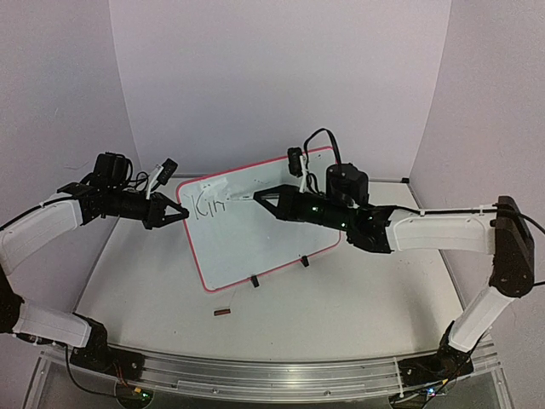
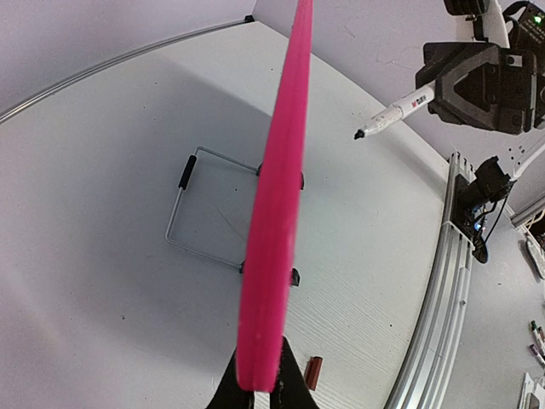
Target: Write a sentence on the whiteboard
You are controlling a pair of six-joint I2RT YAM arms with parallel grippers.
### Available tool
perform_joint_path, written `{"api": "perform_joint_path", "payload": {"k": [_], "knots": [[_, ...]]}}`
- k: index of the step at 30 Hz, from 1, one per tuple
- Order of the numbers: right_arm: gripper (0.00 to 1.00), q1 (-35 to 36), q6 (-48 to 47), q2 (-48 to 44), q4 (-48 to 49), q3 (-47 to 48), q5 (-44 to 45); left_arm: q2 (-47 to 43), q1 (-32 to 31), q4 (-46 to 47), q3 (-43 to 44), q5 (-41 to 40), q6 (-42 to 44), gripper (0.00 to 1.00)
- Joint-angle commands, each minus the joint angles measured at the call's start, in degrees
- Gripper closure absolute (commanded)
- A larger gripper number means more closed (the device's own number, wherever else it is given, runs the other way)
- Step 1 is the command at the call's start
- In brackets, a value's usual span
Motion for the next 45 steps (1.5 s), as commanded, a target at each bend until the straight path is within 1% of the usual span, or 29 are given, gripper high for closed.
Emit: {"api": "perform_joint_path", "payload": {"k": [1, 13, 31, 45], "knots": [[1.00, -0.94, -0.99, -1.20, -0.17, 0.58, -0.02, -0.80, -0.21, -1.42, 0.35, -4.14, 2.15, 1.00], [1.00, -2.24, -0.73, 1.45, 0.21, 2.57, -0.72, -0.57, -0.41, -1.63, 0.43, -4.34, 2.22, 1.00], [1.00, -2.33, -1.44, 4.69, 0.23, 5.53, -0.66, -0.43, -0.48, -1.63, 0.41, -4.55, 2.27, 1.00], [1.00, -2.33, 0.51, 5.12, -0.15, 1.40, -2.25, -0.42, -0.56, -1.59, 0.47, -4.64, 2.33, 1.00]]}}
